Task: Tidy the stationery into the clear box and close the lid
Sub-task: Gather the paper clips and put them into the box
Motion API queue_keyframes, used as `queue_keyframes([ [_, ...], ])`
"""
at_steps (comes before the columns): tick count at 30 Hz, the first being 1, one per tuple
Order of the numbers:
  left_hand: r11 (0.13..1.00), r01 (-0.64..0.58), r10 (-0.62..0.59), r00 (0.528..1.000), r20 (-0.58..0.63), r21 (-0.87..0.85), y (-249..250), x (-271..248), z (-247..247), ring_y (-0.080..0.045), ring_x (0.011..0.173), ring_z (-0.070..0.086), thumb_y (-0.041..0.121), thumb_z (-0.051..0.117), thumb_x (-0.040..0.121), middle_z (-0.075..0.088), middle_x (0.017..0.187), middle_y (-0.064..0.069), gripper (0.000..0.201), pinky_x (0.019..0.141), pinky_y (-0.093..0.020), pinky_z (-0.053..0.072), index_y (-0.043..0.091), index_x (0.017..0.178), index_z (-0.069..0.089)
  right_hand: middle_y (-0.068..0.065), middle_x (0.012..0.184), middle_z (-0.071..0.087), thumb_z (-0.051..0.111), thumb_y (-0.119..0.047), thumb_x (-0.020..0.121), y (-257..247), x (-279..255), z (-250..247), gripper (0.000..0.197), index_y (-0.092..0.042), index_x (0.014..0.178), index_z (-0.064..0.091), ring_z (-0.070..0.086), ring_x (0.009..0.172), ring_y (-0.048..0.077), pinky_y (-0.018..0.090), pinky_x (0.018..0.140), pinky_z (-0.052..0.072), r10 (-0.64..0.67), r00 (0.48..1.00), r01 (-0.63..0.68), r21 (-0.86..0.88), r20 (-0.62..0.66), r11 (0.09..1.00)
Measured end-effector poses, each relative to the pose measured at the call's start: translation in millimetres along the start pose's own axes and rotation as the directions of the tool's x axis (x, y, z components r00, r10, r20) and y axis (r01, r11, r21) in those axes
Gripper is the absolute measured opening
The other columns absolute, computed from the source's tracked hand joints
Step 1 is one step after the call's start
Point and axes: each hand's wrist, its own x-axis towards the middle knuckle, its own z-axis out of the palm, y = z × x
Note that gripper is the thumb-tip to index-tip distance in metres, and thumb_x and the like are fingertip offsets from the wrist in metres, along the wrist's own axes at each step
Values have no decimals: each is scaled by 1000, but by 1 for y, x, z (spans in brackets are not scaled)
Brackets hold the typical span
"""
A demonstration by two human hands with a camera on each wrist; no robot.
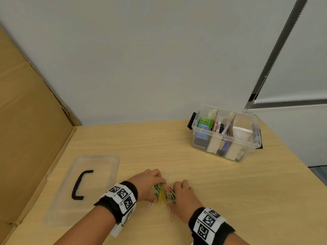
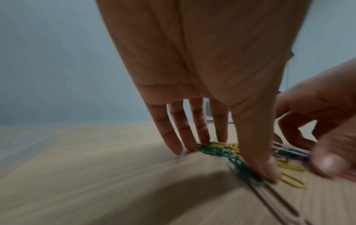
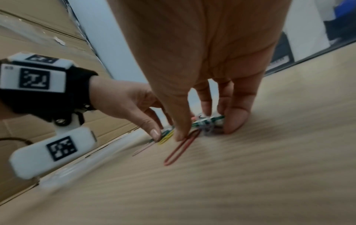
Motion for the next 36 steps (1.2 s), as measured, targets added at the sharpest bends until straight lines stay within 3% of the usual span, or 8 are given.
queue_keyframes([
  [4, 995, 42, -46, 998, -51, -85, -5, -8, 3, -14, 114, 47, 41, 75, 73, 40, 128, 9, 76, 94, -27, 42, 28, 139, 39, -2, 118, 37, 61, -21, 87, 16, 2, -6, 37, -21, 120, 45, 46, 102, 17, 27, 91, 44, -75, 995, 80, 84, -59, 993],
  [8, 993, 78, -81, 996, -35, -85, -13, -22, 10, -11, 115, 42, 33, 83, 63, 30, 134, 12, 103, 97, -23, 39, 35, 146, 23, -2, 118, 30, 76, -51, 66, 26, -5, -6, 79, -19, 125, 35, 49, 101, 19, 28, 89, 46, -4, 999, 7, 86, -32, 996],
  [10, 991, 91, -95, 994, -45, -94, -15, -23, 11, -7, 106, 40, 30, 83, 64, 31, 134, 10, 103, 90, -18, 37, 34, 147, 22, 0, 121, 28, 82, -49, 59, 27, -6, -3, 91, -18, 127, 32, 52, 103, 22, 30, 90, 48, 28, 998, -31, 70, 47, 997],
  [13, 987, 98, -111, 988, -106, -124, -12, -18, 13, -6, 103, 39, 38, 81, 67, 32, 132, 10, 97, 88, -19, 38, 33, 146, 25, 0, 117, 30, 80, -30, 70, 22, -2, -4, 69, -18, 124, 39, 53, 91, 21, 25, 81, 46, -12, 997, 3, 117, 73, 993],
  [17, 995, 61, -72, 986, -151, -75, -4, -7, 18, -12, 126, 28, 51, 74, 69, 29, 141, 12, 89, 105, -31, 36, 35, 145, 29, 0, 116, 34, 63, -15, 85, 18, 9, -8, 40, -22, 121, 46, 54, 82, 20, 25, 80, 51, -43, 999, 40, 132, 27, 991],
  [22, 993, 62, -80, 980, -184, -104, 0, -6, 21, -11, 115, 40, 41, 66, 82, 45, 128, 9, 60, 99, -24, 36, 32, 138, 46, 1, 119, 32, 73, -56, 66, 7, 15, -1, 76, -19, 123, 38, 43, 108, 22, 34, 93, 45, -18, 999, 19, -12, 47, 1000],
  [29, 995, 85, -94, 971, -221, -50, 7, -7, 24, -16, 107, 54, 30, 55, 92, 57, 117, 0, 34, 90, -31, 44, 24, 125, 61, 9, 126, 39, 45, -14, 95, -6, 22, 3, 25, -13, 120, 44, 45, 109, 26, 32, 88, 43, -77, 995, 70, -95, -64, 993],
  [36, 960, 199, -173, 974, -143, 195, 25, 1, 20, -30, 106, 54, 18, 41, 95, 55, 116, -12, 33, 81, -38, 44, 7, 120, 58, 12, 126, 44, 36, 3, 92, 0, 20, -1, 36, -9, 124, 46, 46, 113, 27, 33, 87, 44, -137, 987, 111, -252, -87, 961],
])
